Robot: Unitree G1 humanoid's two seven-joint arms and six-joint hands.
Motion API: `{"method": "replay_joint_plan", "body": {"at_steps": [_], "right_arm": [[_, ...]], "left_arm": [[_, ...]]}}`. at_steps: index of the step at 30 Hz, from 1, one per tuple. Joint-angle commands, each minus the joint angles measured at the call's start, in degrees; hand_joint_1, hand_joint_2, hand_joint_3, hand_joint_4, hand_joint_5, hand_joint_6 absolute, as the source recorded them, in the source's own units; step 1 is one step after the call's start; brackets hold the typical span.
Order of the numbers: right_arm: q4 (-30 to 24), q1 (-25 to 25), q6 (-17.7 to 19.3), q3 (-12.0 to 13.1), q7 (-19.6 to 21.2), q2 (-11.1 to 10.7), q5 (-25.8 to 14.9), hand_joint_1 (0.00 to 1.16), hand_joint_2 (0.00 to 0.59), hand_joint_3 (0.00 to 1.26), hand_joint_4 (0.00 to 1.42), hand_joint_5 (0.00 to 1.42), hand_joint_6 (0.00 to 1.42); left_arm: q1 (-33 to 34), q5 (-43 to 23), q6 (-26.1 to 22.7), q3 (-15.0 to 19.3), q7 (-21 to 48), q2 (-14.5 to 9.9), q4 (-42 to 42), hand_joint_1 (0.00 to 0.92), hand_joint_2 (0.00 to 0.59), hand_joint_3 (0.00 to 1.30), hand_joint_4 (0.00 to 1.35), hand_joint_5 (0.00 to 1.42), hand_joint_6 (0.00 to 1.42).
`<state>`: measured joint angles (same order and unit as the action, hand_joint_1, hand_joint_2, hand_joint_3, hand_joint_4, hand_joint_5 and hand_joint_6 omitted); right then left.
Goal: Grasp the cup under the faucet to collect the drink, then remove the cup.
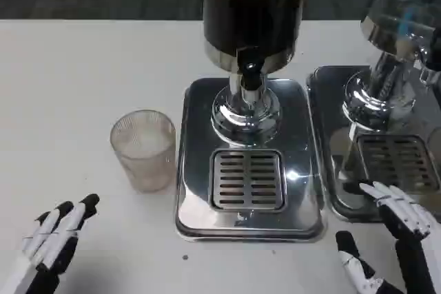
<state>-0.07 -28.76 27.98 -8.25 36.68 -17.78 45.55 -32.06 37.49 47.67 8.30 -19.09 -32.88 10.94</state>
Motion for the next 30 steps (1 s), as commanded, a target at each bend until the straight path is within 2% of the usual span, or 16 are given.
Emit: {"method": "replay_joint_plan", "body": {"at_steps": [1, 13, 17, 24, 30], "right_arm": [[-0.37, 0.02, -0.44, 0.08, 1.11, 0.78, 0.26, 0.42, 0.422, 0.32, 0.25, 0.21, 0.28], [0.36, 0.33, -0.29, 0.26, 1.37, 1.11, -0.04, 0.41, 0.421, 0.32, 0.27, 0.22, 0.29], [0.66, 0.78, -0.24, 0.18, 1.15, 1.16, -0.22, 0.41, 0.421, 0.32, 0.27, 0.22, 0.29], [1.36, 1.11, -0.06, -0.02, 1.06, 1.34, -0.58, 0.4, 0.42, 0.33, 0.28, 0.22, 0.3], [1.34, 0.99, -0.09, -0.21, 1.34, 1.79, -0.33, 0.4, 0.42, 0.34, 0.3, 0.24, 0.32]], "left_arm": [[0.73, -0.93, 1.22, -0.01, -0.76, -0.68, 1.4, 0.0, 0.108, 0.0, 0.0, 0.0, 0.0], [1.17, -1.29, 1.34, 0.38, -1.34, -0.4, 1.76, 0.0, 0.098, 0.0, 0.0, 0.0, 0.0], [1.88, -3.5, 0.47, 0.99, -0.93, 0.02, 2.53, 0.0, 0.096, 0.0, 0.0, 0.0, 0.0], [5.93, -6.87, -1.31, 2.44, -0.96, 0.56, 4.83, 0.0, 0.069, 0.0, 0.0, 0.0, 0.0], [11.0, -8.72, -3.12, 2.29, -0.41, 0.66, 7.86, 0.0, 0.051, 0.0, 0.0, 0.0, 0.0]]}}
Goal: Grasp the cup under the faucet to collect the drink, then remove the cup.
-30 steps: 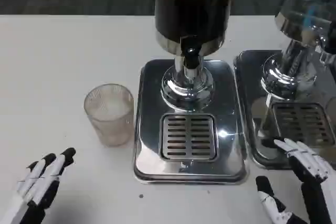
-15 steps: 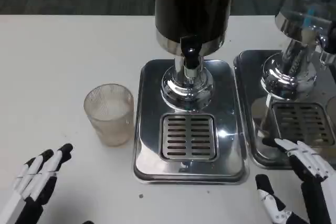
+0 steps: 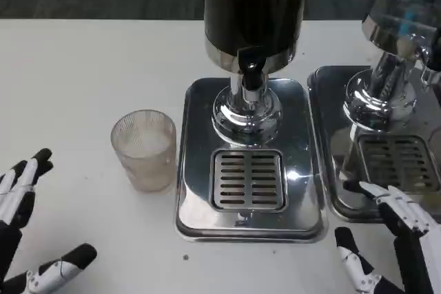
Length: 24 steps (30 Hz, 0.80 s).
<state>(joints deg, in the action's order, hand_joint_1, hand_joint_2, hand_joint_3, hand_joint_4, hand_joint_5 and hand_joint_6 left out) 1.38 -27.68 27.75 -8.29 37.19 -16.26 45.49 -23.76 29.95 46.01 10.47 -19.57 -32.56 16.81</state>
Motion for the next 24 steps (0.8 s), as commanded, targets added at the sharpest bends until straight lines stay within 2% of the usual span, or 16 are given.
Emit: {"method": "replay_joint_plan", "body": {"at_steps": [1, 4, 12, 24], "right_arm": [[-0.12, -0.12, 0.21, -0.26, 0.85, 0.29, -0.2, 0.4, 0.42, 0.34, 0.3, 0.24, 0.32], [-0.23, 0.02, 0.16, -0.62, 0.83, 0.43, 0.12, 0.4, 0.417, 0.34, 0.31, 0.26, 0.34], [0.03, 1.99, -0.25, -2.14, 0.72, 0.96, 0.79, 0.4, 0.414, 0.34, 0.32, 0.26, 0.34], [0.69, 2.9, -0.61, -4.21, 1.85, 2.26, 2.13, 0.4, 0.414, 0.36, 0.34, 0.29, 0.35]], "left_arm": [[3.99, -1.33, -2.0, -0.13, 0.23, 0.35, 2.78, 0.0, 0.049, 0.0, 0.0, 0.0, 0.0], [7.36, -1.37, -3.03, -0.9, 0.67, 0.09, 5.01, 0.001, 0.044, 0.0, 0.0, 0.0, 0.0], [17.08, -0.41, -5.17, -4.29, 1.36, -0.98, 12.86, 0.07, 0.035, 0.0, 0.0, 0.03, 0.02], [27.97, 1.73, -5.24, -10.19, 0.29, -3.4, 24.34, 0.12, 0.03, 0.0, 0.0, 0.07, 0.05]]}}
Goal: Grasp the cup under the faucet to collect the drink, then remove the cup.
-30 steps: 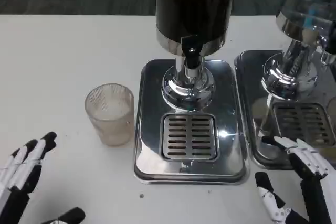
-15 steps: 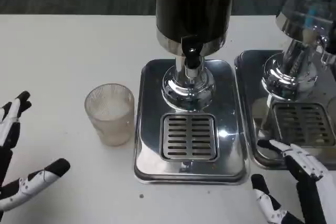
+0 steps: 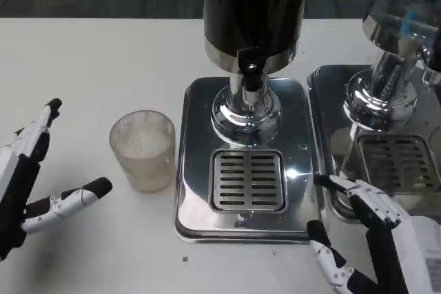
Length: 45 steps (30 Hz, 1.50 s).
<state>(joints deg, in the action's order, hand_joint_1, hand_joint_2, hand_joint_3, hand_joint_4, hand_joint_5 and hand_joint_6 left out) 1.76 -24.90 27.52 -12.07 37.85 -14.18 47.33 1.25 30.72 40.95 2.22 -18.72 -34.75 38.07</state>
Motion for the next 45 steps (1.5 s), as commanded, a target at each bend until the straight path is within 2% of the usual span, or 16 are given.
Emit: {"method": "replay_joint_plan", "body": {"at_steps": [1, 13, 22, 45], "right_arm": [[0.29, 0.13, -0.43, -0.56, 1.33, 0.26, 0.44, 0.4, 0.414, 0.36, 0.34, 0.29, 0.35], [-0.49, -0.35, -0.88, -0.71, 2.06, 0.31, 0.75, 0.4, 0.414, 0.36, 0.34, 0.29, 0.36], [-0.95, -0.46, -0.8, -0.85, 1.82, -0.01, 0.85, 0.4, 0.414, 0.36, 0.35, 0.29, 0.36], [-1.16, -0.41, -0.83, -0.65, 1.26, -0.15, 0.15, 0.4, 0.414, 0.37, 0.35, 0.33, 0.36]], "left_arm": [[3.6, 1.05, -0.17, -2.34, -0.68, -1.3, 3.79, 0.123, 0.032, 0.0, 0.0, 0.07, 0.06], [11.71, 2.8, 0.4, -8.44, -1.62, -2.04, 12.13, 0.15, 0.027, 0.0, 0.0, 0.09, 0.08], [15.88, 3.64, 0.63, -12.3, -2.26, -1.07, 16.61, 0.168, 0.027, 0.01, 0.0, 0.11, 0.09], [22.36, 1.7, 3.75, -16.3, 0.5, 1.74, 25.24, 0.174, 0.035, 0.05, 0.03, 0.15, 0.13]]}}
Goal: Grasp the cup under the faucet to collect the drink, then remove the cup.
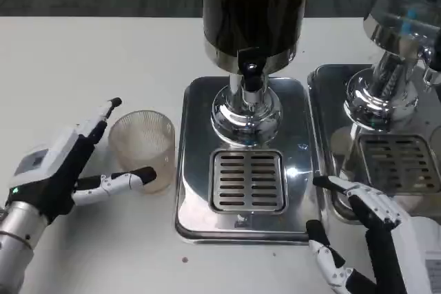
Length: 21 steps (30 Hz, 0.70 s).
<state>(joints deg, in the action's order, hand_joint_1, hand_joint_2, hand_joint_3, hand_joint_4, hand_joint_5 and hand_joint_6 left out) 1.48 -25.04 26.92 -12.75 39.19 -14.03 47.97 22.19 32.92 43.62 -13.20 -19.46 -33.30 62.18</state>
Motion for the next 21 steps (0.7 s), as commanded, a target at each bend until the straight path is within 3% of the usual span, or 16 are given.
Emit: {"method": "replay_joint_plan", "body": {"at_steps": [1, 21], "right_arm": [[-0.88, -0.29, -0.24, 0.0, -0.08, -0.27, -0.49, 0.4, 0.414, 0.37, 0.36, 0.34, 0.36], [-1.69, -1.28, -0.83, -0.15, -0.48, 0.11, -1.09, 0.4, 0.414, 0.38, 0.37, 0.35, 0.36]], "left_arm": [[1.77, -0.74, 1.37, -1.06, 1.75, 0.38, 1.54, 0.174, 0.035, 0.05, 0.03, 0.15, 0.13], [5.17, -1.1, 2.31, -3.53, 4.06, 1.62, 4.91, 0.173, 0.056, 0.08, 0.06, 0.18, 0.15]]}}
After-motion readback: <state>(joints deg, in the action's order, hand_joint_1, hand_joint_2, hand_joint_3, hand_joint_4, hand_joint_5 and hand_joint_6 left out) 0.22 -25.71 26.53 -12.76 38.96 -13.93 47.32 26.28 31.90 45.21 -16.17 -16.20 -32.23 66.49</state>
